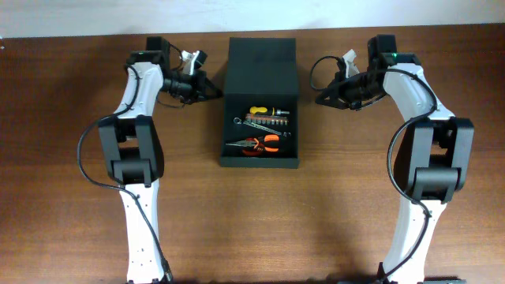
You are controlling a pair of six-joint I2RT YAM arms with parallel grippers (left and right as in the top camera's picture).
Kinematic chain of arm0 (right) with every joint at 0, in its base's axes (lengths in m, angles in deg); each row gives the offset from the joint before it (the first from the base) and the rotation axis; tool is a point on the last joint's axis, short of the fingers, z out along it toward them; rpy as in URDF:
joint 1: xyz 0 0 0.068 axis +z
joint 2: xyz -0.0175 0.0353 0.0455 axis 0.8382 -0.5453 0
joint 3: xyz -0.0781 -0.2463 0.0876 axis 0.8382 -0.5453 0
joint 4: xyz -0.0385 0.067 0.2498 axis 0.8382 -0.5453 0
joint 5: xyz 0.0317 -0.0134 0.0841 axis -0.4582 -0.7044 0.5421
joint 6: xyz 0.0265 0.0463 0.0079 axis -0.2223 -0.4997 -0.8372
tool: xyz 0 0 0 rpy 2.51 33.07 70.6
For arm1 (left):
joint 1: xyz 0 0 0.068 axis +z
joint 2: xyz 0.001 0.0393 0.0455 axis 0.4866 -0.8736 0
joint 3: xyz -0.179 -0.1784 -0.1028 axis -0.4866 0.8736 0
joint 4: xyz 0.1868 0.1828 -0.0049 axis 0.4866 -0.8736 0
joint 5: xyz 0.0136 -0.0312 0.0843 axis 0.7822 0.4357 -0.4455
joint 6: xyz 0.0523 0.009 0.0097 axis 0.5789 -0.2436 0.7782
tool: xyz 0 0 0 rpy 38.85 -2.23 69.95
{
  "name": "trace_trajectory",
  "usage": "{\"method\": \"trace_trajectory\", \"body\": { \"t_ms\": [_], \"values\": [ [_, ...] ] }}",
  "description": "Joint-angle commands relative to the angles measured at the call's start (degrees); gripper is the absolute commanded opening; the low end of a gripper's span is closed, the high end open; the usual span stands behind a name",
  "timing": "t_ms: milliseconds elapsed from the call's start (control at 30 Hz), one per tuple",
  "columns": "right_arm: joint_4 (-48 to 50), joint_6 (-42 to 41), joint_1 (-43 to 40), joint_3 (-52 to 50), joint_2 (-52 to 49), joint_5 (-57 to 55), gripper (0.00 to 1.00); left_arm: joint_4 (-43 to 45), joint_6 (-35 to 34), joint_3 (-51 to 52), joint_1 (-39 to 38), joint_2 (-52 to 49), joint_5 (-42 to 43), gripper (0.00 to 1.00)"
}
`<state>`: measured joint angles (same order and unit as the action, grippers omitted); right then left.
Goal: Pack container
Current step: 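Move both grippers to the box lid's two front corners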
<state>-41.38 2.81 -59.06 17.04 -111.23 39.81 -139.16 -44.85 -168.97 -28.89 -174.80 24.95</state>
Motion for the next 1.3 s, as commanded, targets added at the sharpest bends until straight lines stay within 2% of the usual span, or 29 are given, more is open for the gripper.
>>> {"method": "trace_trajectory", "body": {
  "t_ms": [0, 167, 300, 633, 967, 1133, 1267],
  "values": [
    [1.33, -0.02, 1.38, -0.68, -1.27, 1.16, 0.04, 1.68, -4.79, -0.09, 0.28, -1.14, -0.11, 0.01],
    [4.81, -0.04, 3.06, -1.79, -1.42, 0.63, 0.04, 3.34, -7.02, -0.09, 0.13, -1.16, -1.03, 0.02],
    [5.77, -1.36, 4.13, -2.16, -2.56, -1.95, 0.04, 3.52, -7.15, -0.09, -0.09, -1.16, -0.98, 0.02],
    [10.05, -1.29, 4.68, -2.23, -6.32, -0.46, 0.04, 5.79, -7.69, -0.09, -1.86, -1.16, -0.96, 0.02],
    [25.7, -1.36, 5.88, -2.21, -6.64, 3.28, 0.04, 8.81, -8.63, -0.11, -2.32, -1.16, 0.11, 0.02],
    [33.11, -3.89, 5.86, -2.21, -6.62, 5.42, 0.04, 9.68, -8.83, -0.11, -2.32, -1.16, 0.33, 0.02],
    [38.16, -4.17, 5.86, -2.21, -6.62, 9.4, 0.04, 13.57, -8.81, -0.11, -2.32, -1.16, 5.09, 0.02]
  ]
}}
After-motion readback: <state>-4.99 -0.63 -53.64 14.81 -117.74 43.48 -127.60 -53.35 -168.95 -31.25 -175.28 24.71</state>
